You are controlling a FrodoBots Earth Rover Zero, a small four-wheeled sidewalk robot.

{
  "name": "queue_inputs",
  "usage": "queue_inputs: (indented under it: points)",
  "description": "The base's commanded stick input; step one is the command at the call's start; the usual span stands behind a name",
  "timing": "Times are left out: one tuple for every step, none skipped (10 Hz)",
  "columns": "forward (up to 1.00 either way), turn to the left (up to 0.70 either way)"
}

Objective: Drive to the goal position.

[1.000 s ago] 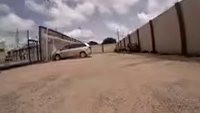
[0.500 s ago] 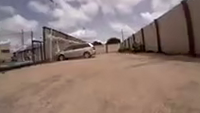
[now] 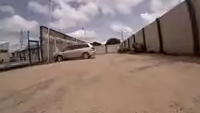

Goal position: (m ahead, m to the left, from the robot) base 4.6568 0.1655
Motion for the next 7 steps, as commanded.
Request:
queue_inputs:
  points:
    - [0.85, 0.0]
    - [0.85, 0.0]
    - [0.85, 0.0]
    - [0.85, 0.0]
    - [0.85, 0.0]
    - [0.85, 0.0]
    - [0.85, 0.0]
